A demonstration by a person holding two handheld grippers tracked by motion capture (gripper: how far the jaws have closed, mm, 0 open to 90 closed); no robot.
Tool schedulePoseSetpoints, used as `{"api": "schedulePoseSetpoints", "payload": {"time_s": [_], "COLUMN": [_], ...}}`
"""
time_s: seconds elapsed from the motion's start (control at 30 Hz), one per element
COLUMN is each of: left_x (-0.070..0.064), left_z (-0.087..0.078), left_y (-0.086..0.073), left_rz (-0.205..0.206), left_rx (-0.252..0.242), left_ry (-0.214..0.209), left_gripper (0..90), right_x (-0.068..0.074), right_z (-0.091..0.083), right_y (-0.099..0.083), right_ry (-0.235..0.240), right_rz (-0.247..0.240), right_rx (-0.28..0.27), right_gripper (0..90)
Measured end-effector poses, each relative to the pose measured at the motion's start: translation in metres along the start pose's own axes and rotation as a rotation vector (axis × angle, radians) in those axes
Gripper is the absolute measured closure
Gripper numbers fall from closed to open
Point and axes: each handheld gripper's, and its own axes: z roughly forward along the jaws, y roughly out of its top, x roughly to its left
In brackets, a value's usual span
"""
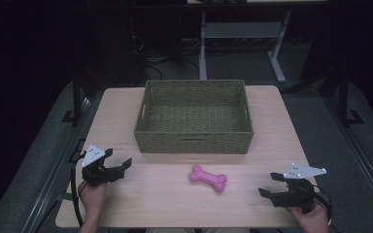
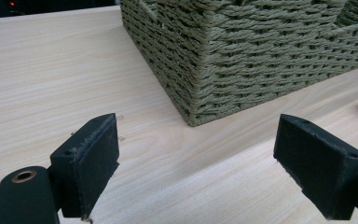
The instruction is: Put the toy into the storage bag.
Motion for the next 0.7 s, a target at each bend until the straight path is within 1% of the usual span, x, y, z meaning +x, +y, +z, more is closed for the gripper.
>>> {"api": "schedulePoseSetpoints", "payload": {"time_s": [0.1, 0.13, 0.2, 0.23, 0.33, 0.4, 0.47, 0.5, 0.57, 0.63, 0.67, 0.7], "left_x": [0.0, 0.0, 0.0, 0.0, 0.001, 0.002, 0.002, 0.002, 0.002, 0.002, 0.002, 0.003], "left_z": [0.0, 0.0, 0.0, 0.0, -0.001, -0.001, -0.001, -0.001, -0.001, -0.001, -0.001, 0.0], "left_y": [0.0, 0.0, -0.001, -0.001, -0.001, -0.002, -0.002, -0.002, -0.002, -0.002, -0.002, -0.002], "left_rz": [-0.001, -0.004, 0.004, 0.004, -0.004, -0.008, -0.007, -0.009, -0.007, -0.005, -0.007, -0.01], "left_rx": [0.006, 0.005, 0.004, 0.004, 0.002, 0.0, -0.003, -0.002, -0.001, -0.003, -0.003, -0.005], "left_ry": [-0.002, -0.004, -0.009, -0.009, -0.012, -0.012, -0.008, -0.01, -0.011, -0.011, -0.009, -0.006], "left_gripper": [13.6, 13.6, 13.6, 13.6, 13.6, 13.6, 13.6, 13.6, 13.6, 13.6, 13.6, 13.6], "right_x": [0.001, 0.002, 0.004, 0.004, 0.009, 0.009, 0.009, 0.009, 0.01, 0.011, 0.013, 0.014], "right_z": [0.002, 0.004, 0.006, 0.006, 0.009, 0.01, 0.011, 0.011, 0.01, 0.01, 0.011, 0.011], "right_y": [0.005, 0.007, 0.011, 0.011, 0.02, 0.024, 0.03, 0.032, 0.039, 0.042, 0.048, 0.05], "right_ry": [0.008, 0.018, 0.03, 0.03, 0.05, 0.067, 0.074, 0.077, 0.099, 0.102, 0.105, 0.104], "right_rz": [-0.009, -0.012, -0.021, -0.021, -0.035, -0.044, -0.056, -0.058, -0.066, -0.069, -0.083, -0.087], "right_rx": [0.007, 0.011, 0.029, 0.029, 0.057, 0.075, 0.102, 0.105, 0.115, 0.121, 0.134, 0.137], "right_gripper": [22.5, 22.4, 21.9, 21.9, 21.1, 18.7, 18.7, 18.7, 18.7, 18.8, 20.1, 20.2]}}
